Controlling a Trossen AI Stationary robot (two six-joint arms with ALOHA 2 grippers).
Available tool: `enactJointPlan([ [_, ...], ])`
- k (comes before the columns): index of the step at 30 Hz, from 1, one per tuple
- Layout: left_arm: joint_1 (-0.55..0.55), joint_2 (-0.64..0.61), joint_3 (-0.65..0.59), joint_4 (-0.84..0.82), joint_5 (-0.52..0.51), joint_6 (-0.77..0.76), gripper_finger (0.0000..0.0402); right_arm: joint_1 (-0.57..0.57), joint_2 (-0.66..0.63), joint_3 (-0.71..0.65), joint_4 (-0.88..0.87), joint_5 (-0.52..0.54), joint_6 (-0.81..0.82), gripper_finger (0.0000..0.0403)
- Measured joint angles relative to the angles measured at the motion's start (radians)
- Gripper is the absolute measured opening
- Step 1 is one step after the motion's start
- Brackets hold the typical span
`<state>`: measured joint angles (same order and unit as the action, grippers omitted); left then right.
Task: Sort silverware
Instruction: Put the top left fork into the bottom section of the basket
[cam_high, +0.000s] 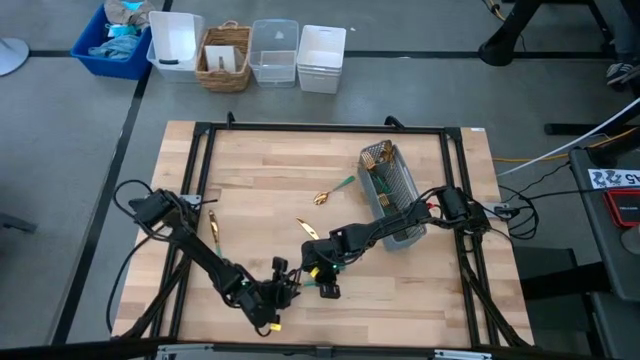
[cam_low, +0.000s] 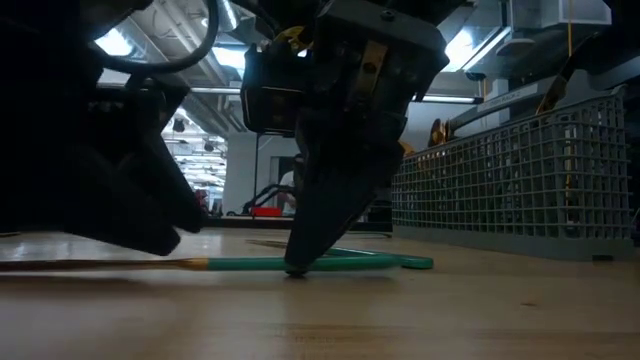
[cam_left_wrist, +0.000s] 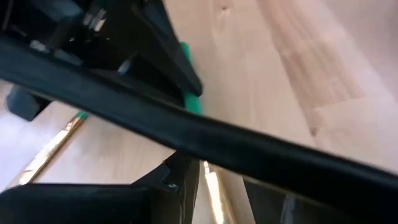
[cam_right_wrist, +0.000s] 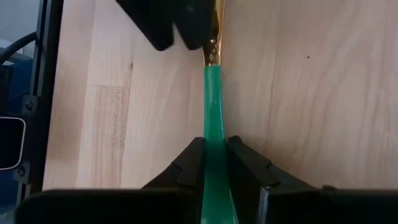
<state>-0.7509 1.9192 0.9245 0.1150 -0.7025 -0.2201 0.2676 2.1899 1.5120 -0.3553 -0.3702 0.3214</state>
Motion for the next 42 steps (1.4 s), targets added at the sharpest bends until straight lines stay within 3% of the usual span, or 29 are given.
enactJointPlan([
  [12,0.001,0.054,0.001,-0.005,-0.023,-0.046,0.0109,0.000,0.000,0.000,-0.002,-0.008,0.000,0.0062],
  [16,0.016,0.057,0.004,-0.044,-0.025,-0.141,0.0108,0.000,-0.001,0.000,-0.002,-0.009,0.000,0.0062],
  [21,0.034,0.056,0.004,-0.058,-0.006,-0.243,0.0075,0.000,-0.001,0.000,-0.004,-0.043,0.002,0.0062],
  [28,0.041,0.057,0.002,-0.066,0.001,-0.242,0.0010,-0.001,-0.003,0.000,-0.008,-0.061,0.016,0.0062],
  [42,0.043,0.058,0.000,-0.024,0.009,-0.234,0.0003,0.001,-0.003,0.000,-0.009,-0.048,0.019,0.0062],
])
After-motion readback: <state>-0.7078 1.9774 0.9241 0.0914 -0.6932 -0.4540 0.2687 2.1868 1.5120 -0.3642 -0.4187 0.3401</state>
